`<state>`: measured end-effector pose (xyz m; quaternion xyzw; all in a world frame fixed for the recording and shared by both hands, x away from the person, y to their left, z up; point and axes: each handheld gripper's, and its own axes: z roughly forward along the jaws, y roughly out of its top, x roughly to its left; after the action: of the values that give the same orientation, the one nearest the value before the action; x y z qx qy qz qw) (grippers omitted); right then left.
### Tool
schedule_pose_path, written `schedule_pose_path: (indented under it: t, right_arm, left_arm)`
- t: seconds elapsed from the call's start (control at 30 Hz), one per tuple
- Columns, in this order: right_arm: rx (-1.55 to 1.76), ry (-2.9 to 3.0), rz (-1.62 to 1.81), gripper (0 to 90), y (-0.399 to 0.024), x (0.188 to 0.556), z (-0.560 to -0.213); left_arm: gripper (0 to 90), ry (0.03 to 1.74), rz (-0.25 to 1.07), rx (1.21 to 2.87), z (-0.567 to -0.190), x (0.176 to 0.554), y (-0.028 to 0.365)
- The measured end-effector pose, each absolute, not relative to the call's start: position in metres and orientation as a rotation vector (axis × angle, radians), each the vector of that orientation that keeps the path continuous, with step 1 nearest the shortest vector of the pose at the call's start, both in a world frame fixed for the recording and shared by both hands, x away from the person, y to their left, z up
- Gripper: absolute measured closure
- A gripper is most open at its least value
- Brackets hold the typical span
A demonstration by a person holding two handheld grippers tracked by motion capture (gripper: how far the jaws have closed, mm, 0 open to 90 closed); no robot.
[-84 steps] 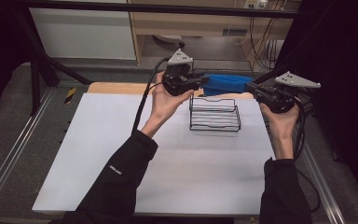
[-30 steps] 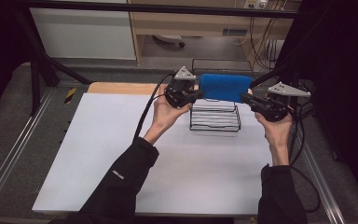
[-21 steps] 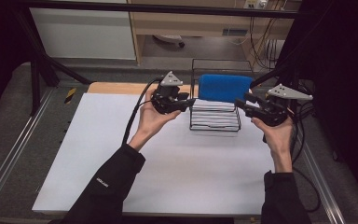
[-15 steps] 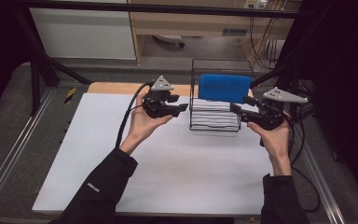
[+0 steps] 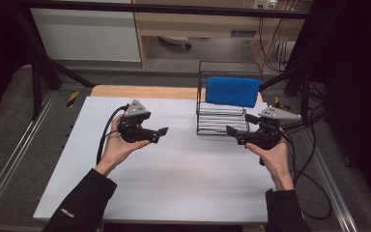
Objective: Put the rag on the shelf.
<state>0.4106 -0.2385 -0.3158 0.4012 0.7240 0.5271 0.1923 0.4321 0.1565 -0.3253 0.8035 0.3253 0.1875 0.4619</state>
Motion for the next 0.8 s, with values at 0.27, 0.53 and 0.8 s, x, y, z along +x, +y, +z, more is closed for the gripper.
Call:
schedule_pose_path:
  t: [0.27, 0.53, 0.8]
  right_arm:
    - [1.119, 2.097, 1.445, 2.0, -0.232, 0.402, -0.34]
    - [1.137, 2.146, 1.424, 0.7, -0.233, 0.39, -0.374]
    - [1.168, 2.211, 1.378, 0.6, -0.242, 0.38, -0.406]
  left_arm:
    - [8.9, 0.874, 0.477, 1.988, -0.357, 0.413, 0.194]
    - [8.8, 0.925, 0.467, 1.964, -0.384, 0.396, 0.227]
    - [9.0, 0.95, 0.462, 1.967, -0.409, 0.382, 0.254]
